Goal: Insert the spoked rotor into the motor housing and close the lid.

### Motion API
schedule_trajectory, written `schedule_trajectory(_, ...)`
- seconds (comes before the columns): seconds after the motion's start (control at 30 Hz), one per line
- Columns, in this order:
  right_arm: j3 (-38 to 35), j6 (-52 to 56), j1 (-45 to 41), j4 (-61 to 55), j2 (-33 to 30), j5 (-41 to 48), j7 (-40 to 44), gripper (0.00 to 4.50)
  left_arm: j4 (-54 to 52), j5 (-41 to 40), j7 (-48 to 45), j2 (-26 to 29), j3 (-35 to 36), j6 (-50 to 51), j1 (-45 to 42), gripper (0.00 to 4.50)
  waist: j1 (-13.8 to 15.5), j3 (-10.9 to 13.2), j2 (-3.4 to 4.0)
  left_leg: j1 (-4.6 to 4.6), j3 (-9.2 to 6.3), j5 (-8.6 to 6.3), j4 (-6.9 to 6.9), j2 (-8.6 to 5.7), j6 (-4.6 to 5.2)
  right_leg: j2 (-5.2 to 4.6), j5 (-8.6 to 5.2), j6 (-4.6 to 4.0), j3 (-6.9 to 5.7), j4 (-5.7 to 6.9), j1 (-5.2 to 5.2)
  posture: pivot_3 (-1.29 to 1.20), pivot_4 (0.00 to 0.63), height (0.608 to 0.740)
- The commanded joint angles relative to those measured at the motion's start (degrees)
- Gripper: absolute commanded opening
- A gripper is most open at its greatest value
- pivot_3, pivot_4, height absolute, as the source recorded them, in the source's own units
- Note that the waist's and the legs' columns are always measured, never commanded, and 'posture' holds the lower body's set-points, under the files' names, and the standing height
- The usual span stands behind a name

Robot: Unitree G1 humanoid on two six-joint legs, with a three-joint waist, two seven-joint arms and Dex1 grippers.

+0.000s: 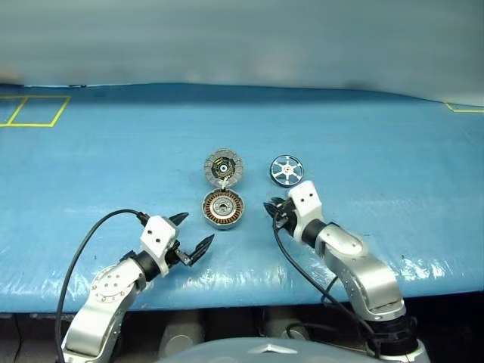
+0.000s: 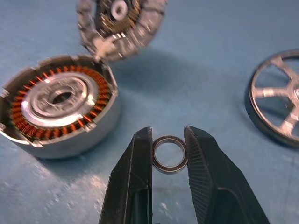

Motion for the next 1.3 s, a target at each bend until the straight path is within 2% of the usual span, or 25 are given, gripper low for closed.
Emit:
schedule_trajectory(0.03, 3.77, -0.75, -3.45, -4.51, -1.59, 2.10, 4.57, 0.66, -1.45, 0.64, 0.03, -0.05, 0.12, -2.36, 0.32, 4.50, 0.20, -0.01, -0.03, -0.04, -0.01, 0.00, 0.00, -0.05, 0.01, 0.09, 0.00, 0.00, -0.04, -0.01, -0.02, 0.00, 0.150, 0.740)
schedule_trajectory(0.2, 9.65, -1.75, -7.07, -2.60, -0.19, 1.86, 6.15, 0.66, -1.44, 0.02, -0.23, -0.50, -0.22, -2.90, 1.09, 4.50, 0.32, -0.02, -0.05, -0.67, -0.05, -0.01, 0.08, -0.08, 0.03, 0.11, 0.34, 0.01, -0.07, 0.04, -0.62, 0.00, 0.150, 0.740)
schedule_trajectory(0.37, 12.24, -4.60, -8.13, 4.21, 5.16, 0.20, 3.26, 0.66, -1.38, 0.17, 0.02, -1.28, -0.21, -4.69, 1.56, 4.50, 0.31, -0.02, -0.06, -0.68, -0.06, -0.01, 0.10, -0.10, 0.03, 0.09, 0.37, 0.05, -0.10, 0.02, -0.62, 0.00, 0.150, 0.740)
schedule_trajectory(0.5, 12.24, -7.99, -7.87, 9.74, 7.83, -1.72, 0.93, 0.66, -1.33, 0.50, -0.08, -1.15, -0.48, -4.80, 1.68, 4.50, 0.32, -0.02, -0.06, -0.66, -0.05, -0.01, 0.16, -0.10, 0.03, 0.10, 0.29, -0.08, -0.08, 0.03, -0.59, 0.00, 0.150, 0.740)
schedule_trajectory(0.9, 10.75, -11.77, -6.28, 17.61, 10.24, -2.77, -0.55, 0.66, -0.79, 1.01, -0.17, -1.40, -0.81, -5.78, 1.72, 4.50, 0.26, -0.03, -0.05, -0.63, -0.04, -0.01, 0.18, -0.12, 0.03, 0.10, 0.35, 0.02, -0.07, 0.09, -0.57, 0.00, 0.150, 0.740)
schedule_trajectory(1.3, 10.99, -11.52, -6.25, 18.42, 11.46, -2.69, 0.38, 0.66, -0.23, 1.19, -0.05, -1.59, -0.99, -6.36, 1.37, 4.50, 0.25, -0.03, -0.05, -0.61, -0.04, -0.01, 0.21, -0.12, 0.03, 0.10, 0.36, 0.02, -0.07, 0.13, -0.56, 0.00, 0.150, 0.740)
